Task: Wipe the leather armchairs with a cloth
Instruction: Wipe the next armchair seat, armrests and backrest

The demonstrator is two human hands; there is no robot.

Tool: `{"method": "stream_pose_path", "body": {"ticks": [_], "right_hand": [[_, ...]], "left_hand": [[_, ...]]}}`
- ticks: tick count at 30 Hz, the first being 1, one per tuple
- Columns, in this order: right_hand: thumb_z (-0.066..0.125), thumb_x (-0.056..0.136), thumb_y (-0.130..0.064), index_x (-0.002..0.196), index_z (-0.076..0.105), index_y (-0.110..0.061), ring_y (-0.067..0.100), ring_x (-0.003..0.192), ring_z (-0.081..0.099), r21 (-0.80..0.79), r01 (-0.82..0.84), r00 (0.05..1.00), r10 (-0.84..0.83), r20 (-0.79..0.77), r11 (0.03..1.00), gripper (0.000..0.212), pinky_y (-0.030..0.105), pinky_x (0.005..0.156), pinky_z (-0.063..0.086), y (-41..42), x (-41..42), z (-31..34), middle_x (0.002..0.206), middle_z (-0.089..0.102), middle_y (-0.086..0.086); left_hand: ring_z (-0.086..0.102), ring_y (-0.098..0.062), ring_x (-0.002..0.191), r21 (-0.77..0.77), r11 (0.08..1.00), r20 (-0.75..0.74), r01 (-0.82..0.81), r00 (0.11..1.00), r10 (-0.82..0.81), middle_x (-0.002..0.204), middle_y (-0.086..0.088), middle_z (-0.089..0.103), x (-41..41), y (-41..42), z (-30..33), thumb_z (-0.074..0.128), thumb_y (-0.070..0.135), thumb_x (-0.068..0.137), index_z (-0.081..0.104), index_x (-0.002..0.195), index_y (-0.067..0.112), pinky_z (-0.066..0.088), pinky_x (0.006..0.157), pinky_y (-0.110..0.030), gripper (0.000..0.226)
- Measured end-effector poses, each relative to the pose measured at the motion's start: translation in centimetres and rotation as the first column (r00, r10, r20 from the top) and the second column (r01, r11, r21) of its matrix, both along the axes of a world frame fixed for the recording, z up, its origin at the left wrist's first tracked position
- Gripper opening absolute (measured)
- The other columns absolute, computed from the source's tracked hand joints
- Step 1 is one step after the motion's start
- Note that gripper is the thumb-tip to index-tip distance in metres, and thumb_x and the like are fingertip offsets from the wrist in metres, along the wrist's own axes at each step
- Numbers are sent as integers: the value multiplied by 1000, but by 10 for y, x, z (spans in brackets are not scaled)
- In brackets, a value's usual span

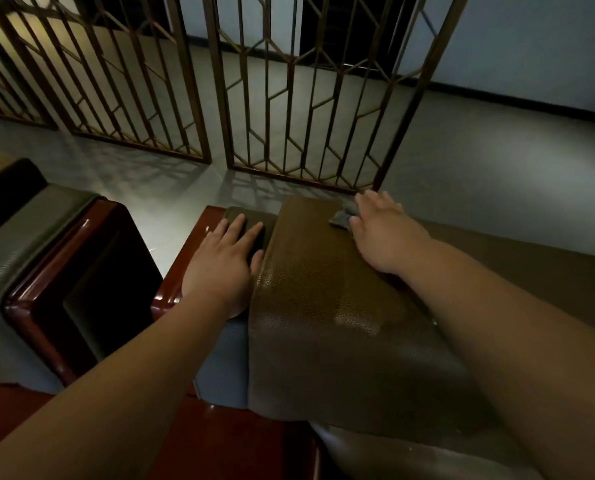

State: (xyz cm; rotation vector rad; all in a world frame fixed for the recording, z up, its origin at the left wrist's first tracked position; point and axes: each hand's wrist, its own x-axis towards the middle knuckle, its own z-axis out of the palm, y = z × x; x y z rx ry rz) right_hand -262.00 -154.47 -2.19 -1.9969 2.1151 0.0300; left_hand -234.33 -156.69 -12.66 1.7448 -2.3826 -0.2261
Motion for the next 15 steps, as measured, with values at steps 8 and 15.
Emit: {"method": "stream_pose_path", "body": {"ticks": [8, 15], "right_hand": [[25, 103, -53, 162, 3, -34, 7, 154, 1, -130, -333, 940, 339, 27, 934, 66, 35, 120, 0, 57, 44, -18, 171, 5, -13], [32, 110, -41, 164, 16, -23, 24, 159, 10, -60, -30, 1000, 31, 7, 998, 59, 42, 129, 12, 35, 4, -8, 173, 12, 4]], "left_hand": [[6, -22, 163, 5, 1000, -11, 6, 1000, -6, 177, 2, 11, 1, 1, 0, 2, 68, 101, 13, 166, 42, 14, 132, -47, 71], [9, -23, 163, -8, 1000, -20, -5, 1000, 5, 176, 3, 14, 1, 1, -2, 2, 69, 100, 15, 166, 43, 14, 132, -45, 72]]}}
